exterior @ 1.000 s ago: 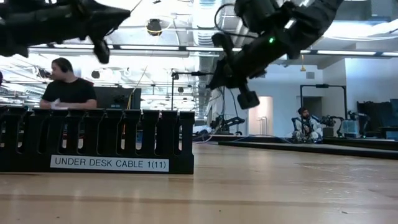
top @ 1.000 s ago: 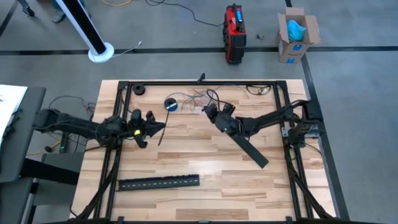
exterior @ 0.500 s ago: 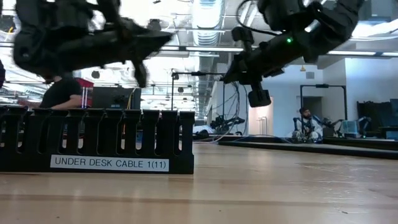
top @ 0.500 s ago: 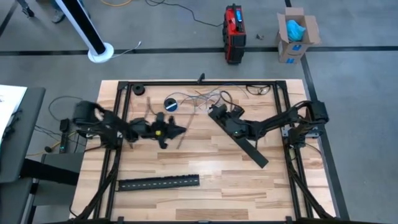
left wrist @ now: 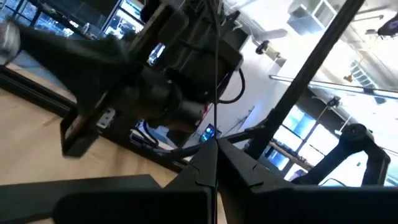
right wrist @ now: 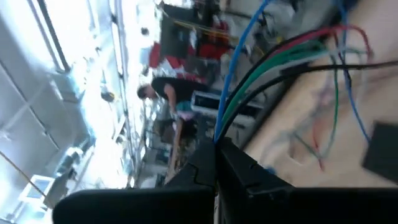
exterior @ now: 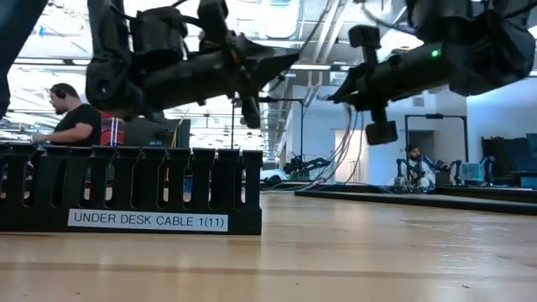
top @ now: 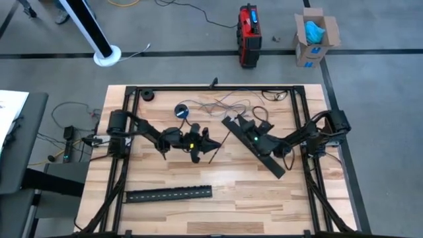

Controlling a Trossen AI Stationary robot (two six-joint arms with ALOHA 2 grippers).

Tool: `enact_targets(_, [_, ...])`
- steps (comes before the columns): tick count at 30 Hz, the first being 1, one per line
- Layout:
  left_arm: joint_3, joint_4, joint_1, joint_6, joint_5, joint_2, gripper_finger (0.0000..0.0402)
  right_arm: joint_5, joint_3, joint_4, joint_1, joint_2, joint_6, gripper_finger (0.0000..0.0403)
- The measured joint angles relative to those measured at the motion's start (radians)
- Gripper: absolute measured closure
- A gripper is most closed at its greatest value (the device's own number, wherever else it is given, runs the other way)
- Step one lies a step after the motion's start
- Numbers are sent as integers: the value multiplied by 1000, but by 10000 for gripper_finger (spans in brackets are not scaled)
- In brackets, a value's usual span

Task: Ziptie cables
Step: Wrap the cable wires with the black zip tie

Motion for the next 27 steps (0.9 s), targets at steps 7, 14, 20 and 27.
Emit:
enact_targets(7, [93, 2, 45, -53, -25, 130, 402, -30, -68, 137, -55, 0, -5, 403])
enact_targets(14, [117, -2, 96, -151, -86, 238, 402, -36, -78, 139, -33, 0, -10, 403])
enact_targets(20, [123, 0, 130, -87, -75, 236, 402, -80, -80, 22, -26, 0, 111, 403])
enact_targets(27, [124, 4, 189, -87, -37, 235, 402, -18, -67, 63, -14, 90, 383, 403])
